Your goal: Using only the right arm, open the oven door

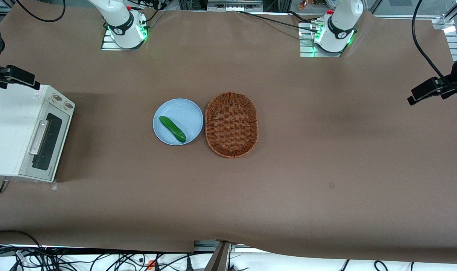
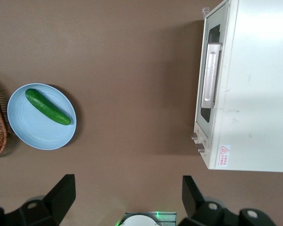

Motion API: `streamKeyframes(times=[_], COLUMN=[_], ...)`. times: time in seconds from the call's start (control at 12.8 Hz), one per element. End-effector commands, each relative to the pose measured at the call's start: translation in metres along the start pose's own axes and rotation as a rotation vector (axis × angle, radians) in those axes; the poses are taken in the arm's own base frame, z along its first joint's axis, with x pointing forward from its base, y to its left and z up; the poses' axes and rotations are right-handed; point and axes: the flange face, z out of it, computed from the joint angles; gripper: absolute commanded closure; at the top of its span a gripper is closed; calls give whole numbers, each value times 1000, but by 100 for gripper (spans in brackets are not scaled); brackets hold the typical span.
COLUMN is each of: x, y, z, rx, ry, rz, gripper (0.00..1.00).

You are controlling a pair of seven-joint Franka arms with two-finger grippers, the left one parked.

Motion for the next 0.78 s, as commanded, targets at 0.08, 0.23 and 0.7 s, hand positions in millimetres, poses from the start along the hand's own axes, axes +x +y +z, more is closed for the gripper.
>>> streamKeyframes(times=[0.08, 0.23, 0.7], x=[-4, -1, 3], y=[-2, -2, -7], z=[4, 9, 22], rx=[17, 12, 7], ry=[-29, -38, -86], rz=[-10, -9, -15], gripper=[0, 0, 0])
